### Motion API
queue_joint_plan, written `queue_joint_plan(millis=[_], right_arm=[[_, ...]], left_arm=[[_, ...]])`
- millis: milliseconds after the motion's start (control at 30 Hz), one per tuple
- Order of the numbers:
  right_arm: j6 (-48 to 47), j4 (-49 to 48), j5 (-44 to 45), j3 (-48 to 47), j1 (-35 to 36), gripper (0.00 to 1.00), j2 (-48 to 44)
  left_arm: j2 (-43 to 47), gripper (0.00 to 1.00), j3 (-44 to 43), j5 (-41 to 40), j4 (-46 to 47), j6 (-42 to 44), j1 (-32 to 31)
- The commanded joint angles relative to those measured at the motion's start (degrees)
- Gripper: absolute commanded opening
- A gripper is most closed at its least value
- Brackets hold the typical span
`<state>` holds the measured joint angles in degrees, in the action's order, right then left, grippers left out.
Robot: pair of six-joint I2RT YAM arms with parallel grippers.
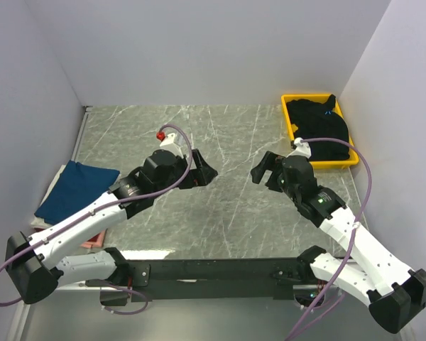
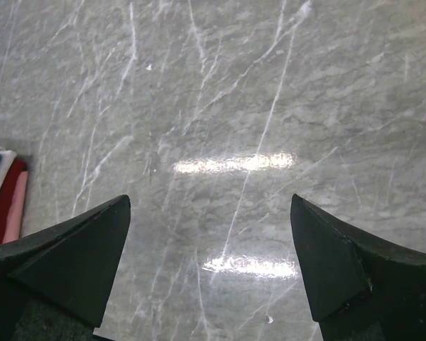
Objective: Fold and stack the t-shirts
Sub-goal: Grab the tshirt from the pile
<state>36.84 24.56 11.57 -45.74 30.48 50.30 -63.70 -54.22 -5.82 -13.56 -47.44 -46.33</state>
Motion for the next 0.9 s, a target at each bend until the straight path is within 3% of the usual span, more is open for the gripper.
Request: queue_joint_plan(millis=[0,300,433,600,867], right_arm=[[1.48,0.76,3.45,-1.99,-0.16,1.00,-1.44],[-1.50,-0.38,5.92,-6.37,-2.70,1.00,3.91],[-4.31,-0.91,-1.19,-15.05,-13.32,0.98,15.57],[-5.47,2.41,-0.59,-28.86,-25.70,0.98,30.44],[-3.88,6.73,4.58,-50.49,-34.17,0.97,55.14]], left_arm=[[2.35,0.99,0.25,1.87,-1.64,0.33,-0.17],[5.51,0.99,-0.89,4.86,-6.74,1.12,-0.17],[6.22,0.99,-3.35,4.68,-10.25,2.79,-0.17],[6.13,0.99,-5.98,2.31,-14.73,4.11,-0.08],[6.31,0.99,-7.57,2.31,-17.46,4.46,0.88]])
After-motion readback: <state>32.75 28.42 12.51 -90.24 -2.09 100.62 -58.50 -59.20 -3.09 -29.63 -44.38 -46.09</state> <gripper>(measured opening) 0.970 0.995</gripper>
